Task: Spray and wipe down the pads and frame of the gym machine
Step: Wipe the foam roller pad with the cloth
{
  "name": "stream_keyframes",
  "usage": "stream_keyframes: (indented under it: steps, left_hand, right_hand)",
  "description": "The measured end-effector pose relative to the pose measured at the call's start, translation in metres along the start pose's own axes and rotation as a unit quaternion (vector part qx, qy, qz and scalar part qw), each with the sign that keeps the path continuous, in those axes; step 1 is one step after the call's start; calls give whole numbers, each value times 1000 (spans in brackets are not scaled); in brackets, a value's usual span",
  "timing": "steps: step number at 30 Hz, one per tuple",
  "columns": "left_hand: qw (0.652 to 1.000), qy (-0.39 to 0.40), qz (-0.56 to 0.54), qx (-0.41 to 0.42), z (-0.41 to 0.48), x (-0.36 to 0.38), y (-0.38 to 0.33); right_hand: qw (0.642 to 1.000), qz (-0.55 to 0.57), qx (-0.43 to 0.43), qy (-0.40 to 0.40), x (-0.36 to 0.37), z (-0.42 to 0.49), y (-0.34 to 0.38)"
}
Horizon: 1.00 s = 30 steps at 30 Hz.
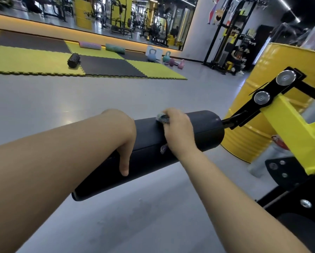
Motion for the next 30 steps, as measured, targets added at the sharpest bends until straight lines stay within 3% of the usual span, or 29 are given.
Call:
stream_keyframes:
  steps: [2, 4, 8, 10, 12, 15, 18, 21, 24, 26, 30]
  left_hand:
    - [1000, 2, 29, -5, 2, -2, -5]
    - [999, -4, 35, -8, 3, 0, -3]
    - [998, -50, 27, 0, 0, 4, 5]
    - [997, -74, 26, 3, -3, 5, 7]
    - [996, -89, 17, 4, -6, 5, 8]
    - [993, -112, -24, 24, -13, 4, 14]
    - [984, -84, -152, 43, -24, 5, 45]
    - [944, -66, -323, 17, -32, 20, 95]
    - [875, -92, -475, -30, -25, 68, 130]
    - [815, -77, -573, -48, -21, 105, 129]
    - [743, -110, -660, -13, -12, 137, 102]
  right_hand:
    - [994, 49, -99, 26, 7, -20, 40]
    - [989, 45, -138, 30, 1, -15, 32]
    - [996, -88, 26, -9, -24, 21, -71]
    - [990, -103, 97, -21, -29, 22, -93]
    - [990, -86, 111, -23, -22, 17, -77]
    - [997, -60, 47, 17, -2, 12, -20]
    - [999, -17, -27, 39, 13, -6, 55]
    - [989, 47, -132, 42, 22, -37, 128]
    - [974, 76, -204, 60, 17, -48, 132]
    - [984, 60, -156, 58, 9, -37, 93]
    - [1000, 0, -5, 14, -5, -19, 33]
Point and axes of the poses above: each hand's wrist, its own z-axis towards the middle knuckle, its own x-axis out of the palm, y = z × x, the point moved 7 cm from there along z, towards the middle knuckle, and after that the axes turned 2 degrees about z, right-handed, at the moved point
